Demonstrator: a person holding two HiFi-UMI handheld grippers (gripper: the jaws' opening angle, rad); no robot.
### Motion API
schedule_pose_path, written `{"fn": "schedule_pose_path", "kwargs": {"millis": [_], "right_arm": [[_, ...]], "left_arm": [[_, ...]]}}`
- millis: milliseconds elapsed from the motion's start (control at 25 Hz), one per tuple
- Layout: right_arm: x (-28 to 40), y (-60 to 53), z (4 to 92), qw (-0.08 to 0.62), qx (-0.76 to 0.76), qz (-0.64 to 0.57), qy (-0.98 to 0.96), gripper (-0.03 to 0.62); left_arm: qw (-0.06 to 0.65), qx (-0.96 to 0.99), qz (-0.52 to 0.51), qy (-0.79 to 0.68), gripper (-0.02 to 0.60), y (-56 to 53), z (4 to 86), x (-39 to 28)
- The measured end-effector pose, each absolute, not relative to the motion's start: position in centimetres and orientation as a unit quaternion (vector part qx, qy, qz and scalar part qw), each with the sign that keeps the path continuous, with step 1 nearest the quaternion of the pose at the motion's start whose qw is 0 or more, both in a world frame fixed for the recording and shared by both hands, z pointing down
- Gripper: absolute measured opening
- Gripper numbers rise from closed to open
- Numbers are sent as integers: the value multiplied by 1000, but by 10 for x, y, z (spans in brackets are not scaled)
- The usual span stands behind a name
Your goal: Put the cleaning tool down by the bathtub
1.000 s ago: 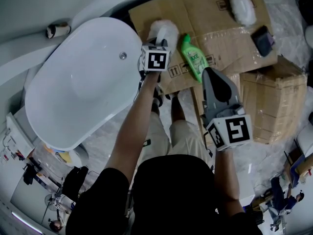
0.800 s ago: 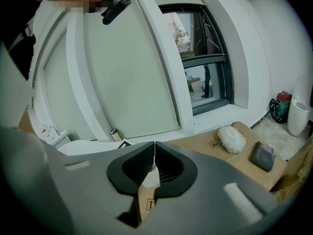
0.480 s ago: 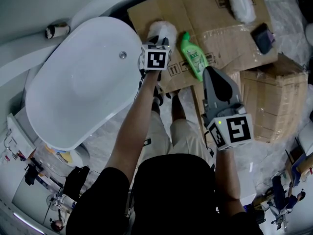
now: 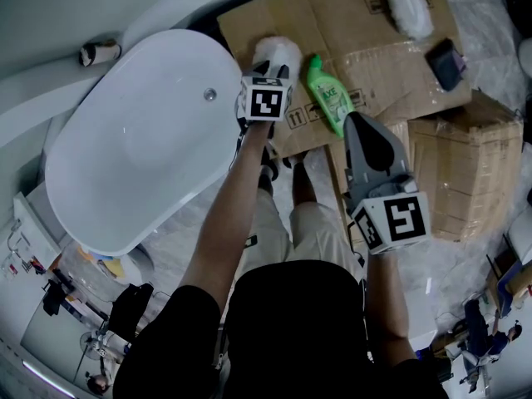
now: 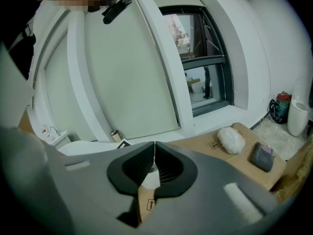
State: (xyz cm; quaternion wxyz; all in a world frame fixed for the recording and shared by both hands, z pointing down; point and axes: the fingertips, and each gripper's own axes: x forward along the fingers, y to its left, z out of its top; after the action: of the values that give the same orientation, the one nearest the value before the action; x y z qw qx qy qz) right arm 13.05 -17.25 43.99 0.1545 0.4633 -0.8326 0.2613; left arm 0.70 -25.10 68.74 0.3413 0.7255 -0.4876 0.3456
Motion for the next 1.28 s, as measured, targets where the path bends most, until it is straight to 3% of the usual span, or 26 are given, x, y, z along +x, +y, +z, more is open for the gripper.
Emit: {"fn": "schedule_pose_path", "kwargs": {"millis": [1280], "right_arm": [[120, -150, 385, 121, 482, 231, -837, 11]], "left_arm": [[288, 759, 355, -465, 153, -188, 595, -13]]}}
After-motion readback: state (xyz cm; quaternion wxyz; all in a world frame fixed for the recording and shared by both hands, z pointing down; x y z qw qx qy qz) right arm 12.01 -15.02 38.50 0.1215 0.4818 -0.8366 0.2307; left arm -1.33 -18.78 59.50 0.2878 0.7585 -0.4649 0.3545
